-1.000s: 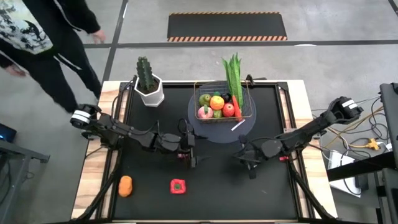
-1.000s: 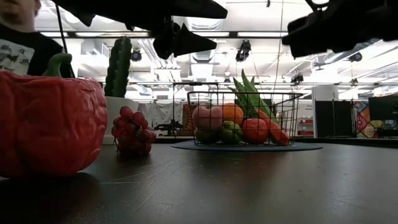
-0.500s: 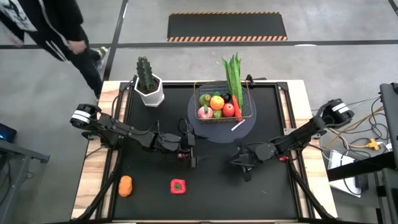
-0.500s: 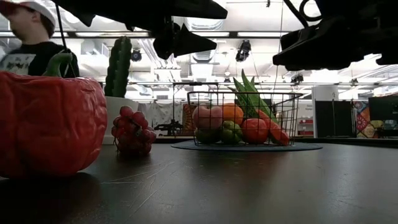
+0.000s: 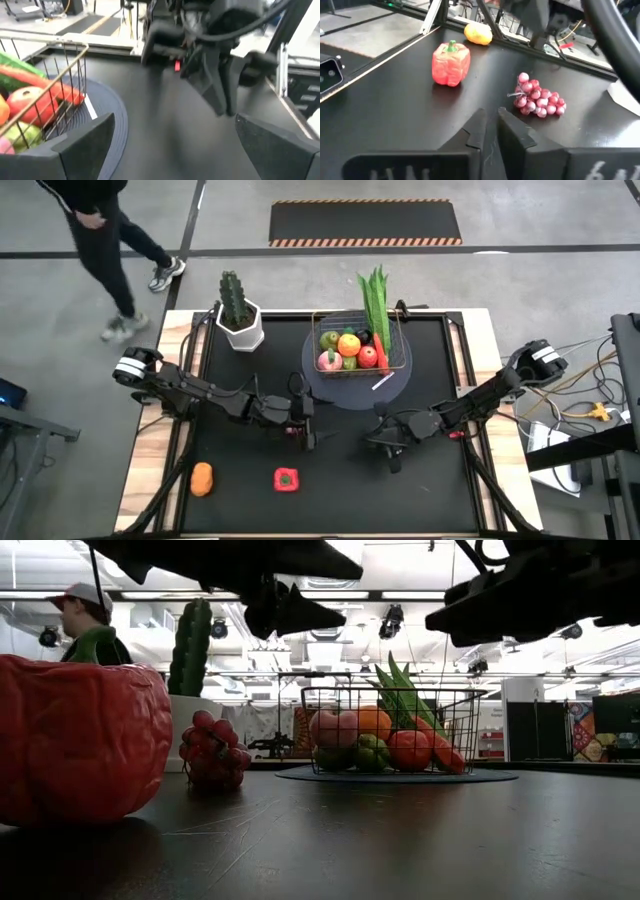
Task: Build produce basket
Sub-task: Put the red bell pepper into the gold wire basket
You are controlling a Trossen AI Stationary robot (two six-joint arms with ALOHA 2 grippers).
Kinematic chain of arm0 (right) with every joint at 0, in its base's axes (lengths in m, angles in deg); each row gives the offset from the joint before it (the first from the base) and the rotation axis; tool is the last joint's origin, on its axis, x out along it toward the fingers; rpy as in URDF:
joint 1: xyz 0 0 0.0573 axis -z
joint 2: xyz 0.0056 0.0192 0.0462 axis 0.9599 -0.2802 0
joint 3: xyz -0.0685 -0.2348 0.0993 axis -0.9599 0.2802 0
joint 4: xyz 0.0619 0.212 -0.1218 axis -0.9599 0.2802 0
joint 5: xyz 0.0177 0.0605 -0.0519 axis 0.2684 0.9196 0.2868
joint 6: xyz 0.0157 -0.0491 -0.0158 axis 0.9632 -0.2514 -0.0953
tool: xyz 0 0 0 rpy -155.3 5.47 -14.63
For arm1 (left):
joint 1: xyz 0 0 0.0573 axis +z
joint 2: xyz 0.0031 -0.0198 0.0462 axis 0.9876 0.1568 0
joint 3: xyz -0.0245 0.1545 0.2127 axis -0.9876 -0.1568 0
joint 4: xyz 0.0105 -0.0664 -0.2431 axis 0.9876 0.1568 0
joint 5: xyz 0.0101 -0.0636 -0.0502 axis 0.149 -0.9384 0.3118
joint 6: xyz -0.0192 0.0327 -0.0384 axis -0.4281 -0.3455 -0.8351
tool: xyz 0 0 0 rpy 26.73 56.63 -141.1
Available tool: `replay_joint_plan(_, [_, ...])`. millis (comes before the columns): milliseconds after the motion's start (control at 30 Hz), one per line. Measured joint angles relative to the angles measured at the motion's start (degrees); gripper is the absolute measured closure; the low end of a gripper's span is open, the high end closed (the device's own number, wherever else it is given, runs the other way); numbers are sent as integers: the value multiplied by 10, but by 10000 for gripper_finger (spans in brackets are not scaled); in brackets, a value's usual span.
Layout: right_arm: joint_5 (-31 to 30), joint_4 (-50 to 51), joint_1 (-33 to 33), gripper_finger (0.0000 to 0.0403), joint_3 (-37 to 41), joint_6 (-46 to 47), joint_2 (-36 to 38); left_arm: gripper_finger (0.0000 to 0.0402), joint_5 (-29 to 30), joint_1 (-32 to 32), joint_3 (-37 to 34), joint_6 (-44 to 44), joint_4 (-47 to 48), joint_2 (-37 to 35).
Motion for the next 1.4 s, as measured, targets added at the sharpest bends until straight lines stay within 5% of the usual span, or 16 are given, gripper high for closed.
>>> replay_joint_plan(333, [-35, 5, 0, 268, -12, -4, -7, 6, -15, -5, 17, -118, 286, -40])
replay_joint_plan(600, [-37, 6, 0, 227, -11, -20, -4, 6, -136, -92, 68, -260, 450, -51])
replay_joint_plan(967, [-36, 5, 0, 216, -12, -13, -4, 6, -28, -226, 169, -385, 557, -15])
replay_joint_plan(1400, [-36, 5, 0, 213, -14, -2, -4, 6, -16, -248, 312, -372, 767, 138])
